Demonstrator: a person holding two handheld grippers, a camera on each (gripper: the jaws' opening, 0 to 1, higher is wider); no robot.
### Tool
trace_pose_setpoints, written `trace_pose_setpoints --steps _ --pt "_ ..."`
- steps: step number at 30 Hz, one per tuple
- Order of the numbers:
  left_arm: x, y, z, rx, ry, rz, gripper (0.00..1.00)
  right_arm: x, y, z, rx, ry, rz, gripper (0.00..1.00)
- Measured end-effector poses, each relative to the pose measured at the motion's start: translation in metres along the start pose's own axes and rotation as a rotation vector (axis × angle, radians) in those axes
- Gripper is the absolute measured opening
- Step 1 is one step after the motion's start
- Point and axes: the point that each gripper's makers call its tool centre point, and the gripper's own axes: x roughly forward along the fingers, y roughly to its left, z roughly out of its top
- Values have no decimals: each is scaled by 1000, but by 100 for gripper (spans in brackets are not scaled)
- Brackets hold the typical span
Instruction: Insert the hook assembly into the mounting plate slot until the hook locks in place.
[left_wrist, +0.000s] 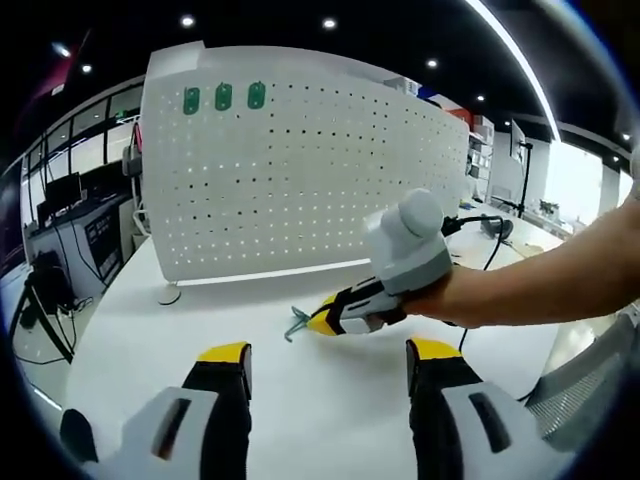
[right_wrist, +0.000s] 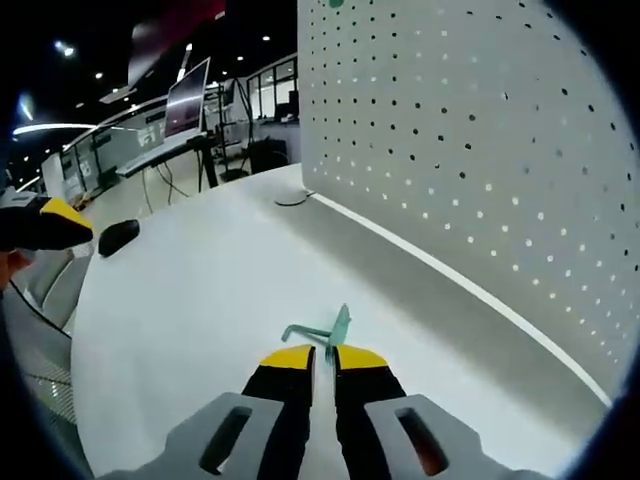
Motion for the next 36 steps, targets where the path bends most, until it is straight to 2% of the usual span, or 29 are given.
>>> trace_pose_setpoints --steps 13,23,27,36 --pt "1 -1 -1 2 6 -6 64 -1 -8 -1 3 -9 -12 1" --pt "2 -3 0 9 5 -14 63 -12 -24 -5 135 8 6 0" --pt "1 -4 0 15 5 -18 62 -21 -23 -5 157 20 35 0" --pt "-1 -11 2 48 1 -39 59 -48 -24 0 286 42 128 0"
